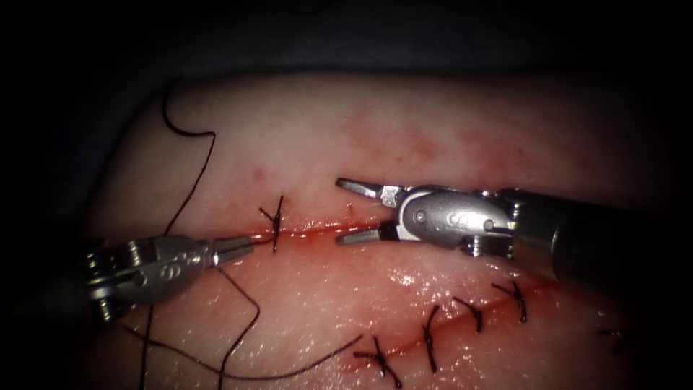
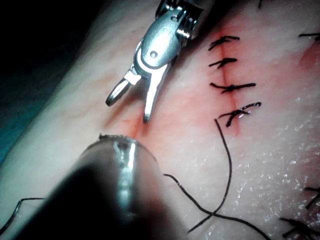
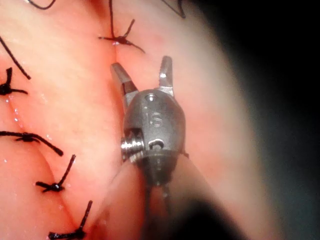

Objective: Wound Closure
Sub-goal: With the right tool, cut the suture.

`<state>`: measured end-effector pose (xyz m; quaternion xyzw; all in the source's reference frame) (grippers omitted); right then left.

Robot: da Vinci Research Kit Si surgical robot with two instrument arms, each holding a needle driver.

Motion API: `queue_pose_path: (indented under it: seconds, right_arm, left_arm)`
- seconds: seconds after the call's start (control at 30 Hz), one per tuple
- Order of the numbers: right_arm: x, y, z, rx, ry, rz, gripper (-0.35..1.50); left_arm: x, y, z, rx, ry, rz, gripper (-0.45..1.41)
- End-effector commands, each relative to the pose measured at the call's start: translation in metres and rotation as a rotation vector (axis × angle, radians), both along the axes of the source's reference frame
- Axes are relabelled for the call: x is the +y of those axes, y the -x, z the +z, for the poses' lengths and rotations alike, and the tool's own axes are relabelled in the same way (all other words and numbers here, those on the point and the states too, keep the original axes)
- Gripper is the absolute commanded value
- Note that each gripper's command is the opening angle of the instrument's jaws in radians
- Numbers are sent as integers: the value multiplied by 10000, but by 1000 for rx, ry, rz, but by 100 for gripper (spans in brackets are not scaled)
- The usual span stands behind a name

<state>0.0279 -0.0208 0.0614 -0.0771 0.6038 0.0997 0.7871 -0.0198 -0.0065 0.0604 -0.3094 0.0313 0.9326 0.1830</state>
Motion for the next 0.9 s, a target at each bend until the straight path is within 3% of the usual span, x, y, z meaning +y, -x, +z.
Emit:
queue_pose_path:
  seconds: [0.03, 0.33, 0.9]
  right_arm:
    - [-1, -21, -1, 13, 11, 12, 147]
    - [-23, -69, 12, 33, 20, 5, 143]
    - [-13, -117, 28, 56, 18, 33, 140]
  left_arm:
    - [7, 5, 3, 0, 5, 3, -45]
    - [6, 0, 0, -2, 13, -11, -45]
    - [-9, 4, -11, 20, 34, -12, -45]
